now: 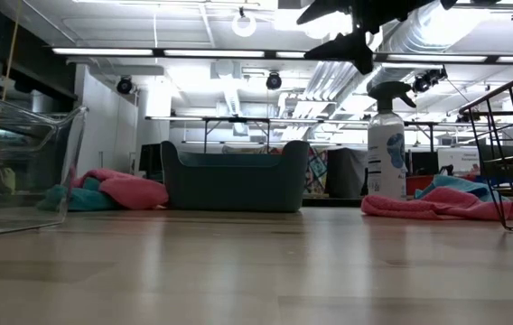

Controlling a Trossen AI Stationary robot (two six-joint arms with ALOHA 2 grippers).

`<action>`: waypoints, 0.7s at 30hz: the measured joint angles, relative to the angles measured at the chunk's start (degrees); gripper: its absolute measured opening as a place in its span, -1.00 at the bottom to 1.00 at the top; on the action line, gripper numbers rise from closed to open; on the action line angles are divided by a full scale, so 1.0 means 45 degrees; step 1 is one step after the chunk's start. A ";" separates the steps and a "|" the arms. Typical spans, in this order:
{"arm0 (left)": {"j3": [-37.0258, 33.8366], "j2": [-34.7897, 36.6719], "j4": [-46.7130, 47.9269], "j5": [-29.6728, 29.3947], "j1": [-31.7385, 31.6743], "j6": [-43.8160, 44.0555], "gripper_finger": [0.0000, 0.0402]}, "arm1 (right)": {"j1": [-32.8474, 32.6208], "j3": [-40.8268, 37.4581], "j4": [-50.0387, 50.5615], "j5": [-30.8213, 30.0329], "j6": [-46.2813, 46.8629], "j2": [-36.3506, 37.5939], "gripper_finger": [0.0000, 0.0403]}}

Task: Sort microfiber towel by color & place in baskets
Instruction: Put the orange microfiber towel into the wire basket

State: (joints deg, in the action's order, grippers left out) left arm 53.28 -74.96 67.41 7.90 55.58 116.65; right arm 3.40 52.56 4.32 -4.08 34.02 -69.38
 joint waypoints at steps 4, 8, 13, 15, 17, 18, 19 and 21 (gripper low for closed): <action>0.0000 -0.0383 0.0001 0.0013 0.0193 0.0465 -0.25 | 0.0000 0.0000 0.0093 0.0126 0.0000 0.0000 0.29; -0.0002 -0.0472 0.0035 -0.0079 0.0164 0.0390 -0.39 | 0.0000 0.0000 0.0155 0.0142 0.0000 0.0000 0.29; -0.0005 -0.0119 0.0036 -0.0471 0.0159 0.0144 -0.93 | 0.0000 0.0000 0.0155 0.0142 0.0000 0.0000 0.29; -0.0005 0.0231 0.0107 -0.0554 0.0159 -0.0015 -0.95 | 0.0000 0.0000 0.0153 0.0142 0.0000 0.0000 0.29; 0.0156 0.0725 0.0584 -0.0649 0.0154 -0.0168 -0.98 | 0.0000 0.0000 0.0151 0.0146 0.0000 0.0000 0.29; 0.0382 0.1022 0.0909 -0.0883 0.0154 -0.0175 -0.99 | 0.0000 0.0000 0.0151 0.0157 0.0008 0.0000 0.29; 0.0708 0.1360 0.1340 -0.1141 0.0154 -0.0173 -0.99 | 0.0000 0.0000 0.0151 0.0235 0.0079 0.0000 0.29; 0.1630 0.2042 0.2644 -0.1822 0.0154 -0.0108 -0.99 | 0.0000 0.0000 0.0141 0.0375 0.0228 0.0000 0.29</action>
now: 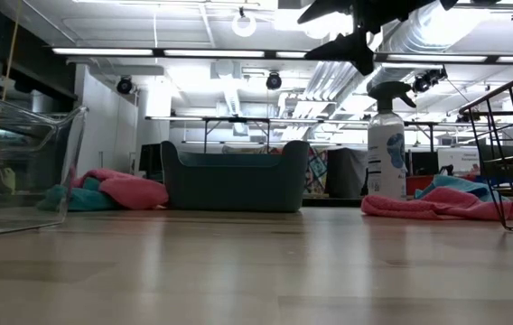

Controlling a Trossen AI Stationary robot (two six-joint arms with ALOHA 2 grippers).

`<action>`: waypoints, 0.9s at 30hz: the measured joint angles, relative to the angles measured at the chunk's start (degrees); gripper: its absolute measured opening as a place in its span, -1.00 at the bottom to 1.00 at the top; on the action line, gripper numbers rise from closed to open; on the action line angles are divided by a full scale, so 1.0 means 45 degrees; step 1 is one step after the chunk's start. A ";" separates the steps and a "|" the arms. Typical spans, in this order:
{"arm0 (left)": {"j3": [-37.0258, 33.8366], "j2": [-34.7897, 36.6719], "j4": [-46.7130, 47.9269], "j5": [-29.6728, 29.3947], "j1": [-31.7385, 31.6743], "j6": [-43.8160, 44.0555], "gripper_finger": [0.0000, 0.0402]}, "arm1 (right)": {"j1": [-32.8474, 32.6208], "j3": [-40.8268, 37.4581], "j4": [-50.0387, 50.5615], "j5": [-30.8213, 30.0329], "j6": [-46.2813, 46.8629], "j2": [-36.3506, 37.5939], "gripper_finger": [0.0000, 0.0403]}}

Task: Sort microfiber towel by color & place in baskets
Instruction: Put the orange microfiber towel into the wire basket

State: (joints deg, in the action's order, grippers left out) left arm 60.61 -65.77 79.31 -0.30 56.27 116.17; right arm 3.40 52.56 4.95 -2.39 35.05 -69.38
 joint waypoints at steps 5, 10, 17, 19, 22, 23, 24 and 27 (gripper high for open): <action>0.3149 0.1268 0.2351 -0.3544 -0.0021 -0.0168 -1.00 | 0.0000 0.0000 -0.0686 0.0725 0.0229 0.0000 0.29; 0.5500 0.2062 0.2341 -0.9848 -0.0712 -0.2841 -1.00 | 0.0000 -0.0005 -0.2539 0.1466 0.0561 0.0039 0.29; 0.7594 0.2010 -0.1531 -1.4010 -0.2509 -1.0880 -1.00 | -0.0010 -0.0005 -0.4613 0.2030 0.1212 0.0443 0.29; 0.7593 0.1969 -0.3486 -1.3985 -0.3273 -1.3591 -1.00 | -0.0010 -0.0005 -0.5185 0.2003 0.1156 0.0466 0.29; 0.7561 0.1580 -0.6161 -1.3272 -0.4543 -1.7225 -1.00 | -0.0010 -0.0005 -0.6272 0.1870 0.0533 0.0301 0.29; 0.7557 0.1431 -0.7012 -1.2963 -0.4970 -1.8229 -1.00 | -0.0010 0.0034 -0.6467 0.1865 0.0344 0.0187 0.29; 0.7548 0.1263 -0.7901 -1.2620 -0.5413 -1.9172 -1.00 | -0.0010 0.0185 -0.6536 0.1860 0.0063 0.0024 0.29; 0.7541 0.0706 -1.0254 -1.1278 -0.6782 -2.1669 -1.00 | -0.0063 0.1001 -0.6474 0.1851 -0.0925 -0.0573 0.29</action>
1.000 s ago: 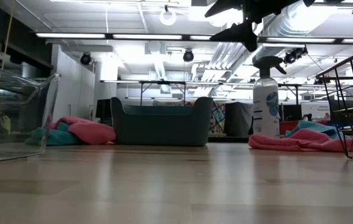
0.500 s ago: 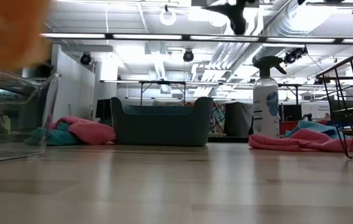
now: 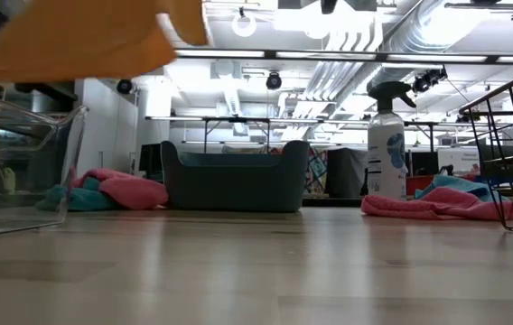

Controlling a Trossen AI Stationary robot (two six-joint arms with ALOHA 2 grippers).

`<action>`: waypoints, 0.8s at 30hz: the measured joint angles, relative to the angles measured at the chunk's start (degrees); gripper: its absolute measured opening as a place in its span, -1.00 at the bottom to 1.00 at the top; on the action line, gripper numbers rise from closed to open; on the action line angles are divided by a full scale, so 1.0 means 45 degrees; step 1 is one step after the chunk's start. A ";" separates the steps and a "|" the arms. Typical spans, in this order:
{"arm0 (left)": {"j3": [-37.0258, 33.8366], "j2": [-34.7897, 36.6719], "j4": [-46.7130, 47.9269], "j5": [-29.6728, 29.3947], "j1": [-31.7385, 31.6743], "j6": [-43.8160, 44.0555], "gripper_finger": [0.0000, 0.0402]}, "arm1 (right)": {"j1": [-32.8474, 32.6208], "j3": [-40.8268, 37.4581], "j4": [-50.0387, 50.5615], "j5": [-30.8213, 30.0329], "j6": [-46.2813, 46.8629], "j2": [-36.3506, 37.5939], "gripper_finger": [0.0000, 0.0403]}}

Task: Sort microfiber towel by color & place in baskets
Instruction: Put the orange microfiber towel into the wire basket

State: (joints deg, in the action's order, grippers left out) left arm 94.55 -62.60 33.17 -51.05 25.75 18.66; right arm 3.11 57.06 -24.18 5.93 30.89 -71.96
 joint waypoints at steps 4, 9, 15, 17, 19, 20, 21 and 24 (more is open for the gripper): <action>0.0018 -0.0920 -0.2336 0.2134 -0.1845 -0.1927 -1.00 | -0.0142 0.1761 0.0948 -0.0024 -0.1987 -0.1057 0.29; -0.0016 -0.1870 -0.4218 0.3798 -0.3489 -0.2961 -1.00 | -0.0142 0.4235 0.3193 -0.0041 -0.4282 -0.2425 0.29; 0.0017 -0.2438 -0.5083 0.5946 -0.4618 -0.2584 -1.00 | -0.0263 0.6972 0.6029 -0.1651 -0.6834 -0.3908 0.29; -0.0006 -0.2581 -0.5172 0.6428 -0.4748 -0.2527 -1.00 | -0.0309 0.7723 0.6781 -0.2238 -0.7327 -0.4370 0.29; -0.0003 -0.2631 -0.5426 0.6635 -0.4807 -0.2527 -1.00 | -0.0361 0.8406 0.7238 -0.2621 -0.7633 -0.4788 0.29; -0.0001 -0.2622 -0.5486 0.6644 -0.4817 -0.2527 -1.00 | -0.0372 0.8700 0.7428 -0.2806 -0.7727 -0.4945 0.29; 0.0002 -0.2606 -0.5543 0.6640 -0.4817 -0.2530 -1.00 | -0.0403 0.8978 0.7655 -0.2994 -0.7814 -0.5100 0.29; 0.0009 -0.2619 -0.5766 0.6645 -0.4817 -0.2532 -1.00 | -0.0505 0.9685 0.7939 -0.3814 -0.7882 -0.5548 0.29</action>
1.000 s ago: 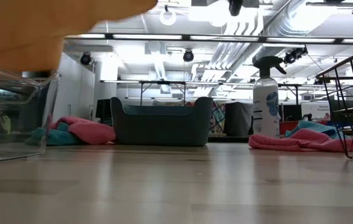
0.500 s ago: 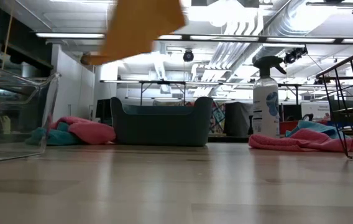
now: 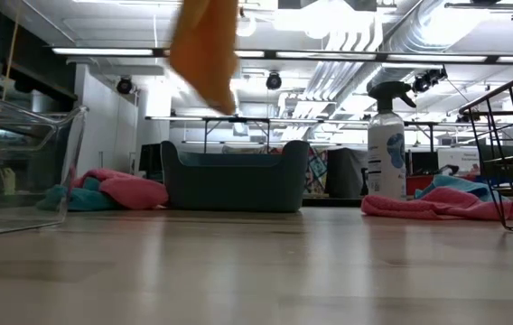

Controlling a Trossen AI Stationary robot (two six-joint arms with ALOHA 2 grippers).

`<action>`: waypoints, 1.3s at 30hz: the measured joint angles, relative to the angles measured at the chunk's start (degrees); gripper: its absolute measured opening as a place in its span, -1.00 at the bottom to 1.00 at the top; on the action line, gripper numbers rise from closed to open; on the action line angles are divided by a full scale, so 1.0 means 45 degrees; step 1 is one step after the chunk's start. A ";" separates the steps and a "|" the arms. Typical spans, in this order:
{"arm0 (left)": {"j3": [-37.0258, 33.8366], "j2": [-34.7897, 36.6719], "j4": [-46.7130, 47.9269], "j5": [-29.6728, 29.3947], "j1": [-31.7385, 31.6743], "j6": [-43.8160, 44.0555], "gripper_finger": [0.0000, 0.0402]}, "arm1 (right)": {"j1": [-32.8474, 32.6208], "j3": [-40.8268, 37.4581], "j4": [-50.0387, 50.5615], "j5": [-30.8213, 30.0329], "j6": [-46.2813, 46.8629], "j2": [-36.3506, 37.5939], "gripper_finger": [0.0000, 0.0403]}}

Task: Sort microfiber towel by color & place in baskets
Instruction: Put the orange microfiber towel into the wire basket

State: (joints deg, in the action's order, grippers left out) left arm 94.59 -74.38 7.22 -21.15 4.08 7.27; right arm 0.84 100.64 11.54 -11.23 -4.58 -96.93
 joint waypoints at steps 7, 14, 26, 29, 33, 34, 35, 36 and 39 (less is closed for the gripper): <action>0.0000 0.0001 -0.0258 0.0000 0.0000 0.0000 -1.00 | -0.0416 0.0965 0.0522 -0.1700 -0.0189 -0.0538 -0.29; 0.0000 -0.0060 -0.0085 0.0000 0.0000 -0.0409 -0.94 | -0.0462 0.1010 0.0941 -0.1575 0.0058 -0.0230 -0.93; 0.0011 0.1551 0.8147 -0.2522 -0.0083 0.2753 -0.45 | -0.0660 0.1025 1.0227 -0.2529 0.2997 0.2302 -0.99; -0.0010 0.1526 1.0013 -0.3158 -0.0083 0.3624 -0.36 | -0.1381 0.1025 1.2100 -0.2423 0.4323 0.2936 -1.00; -0.0005 0.1284 1.0566 -0.3479 -0.0086 0.3631 -0.30 | -0.3026 0.1020 1.3312 -0.1444 0.6597 0.3965 -1.00; -0.0005 0.1215 1.0434 -0.3471 -0.0100 0.3478 -0.29 | -0.3519 0.1020 1.3402 -0.1051 0.7345 0.4242 -1.00; -0.0005 0.1173 1.0251 -0.3461 -0.0157 0.3280 -0.29 | -0.4027 0.1020 1.3448 -0.0741 0.8139 0.4488 -1.00; -0.0005 0.1146 1.0081 -0.3427 -0.0229 0.3064 -0.29 | -0.4584 0.1020 1.3496 -0.0525 0.9033 0.4708 -1.00; -0.0005 0.1086 0.9500 -0.3424 -0.0537 0.2415 -0.29 | -0.6354 0.1020 1.3970 -0.0413 1.1710 0.5039 -1.00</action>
State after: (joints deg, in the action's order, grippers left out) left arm 94.56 -69.49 49.97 -36.55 1.66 18.14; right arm -27.75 105.23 74.40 -13.09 48.11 -74.26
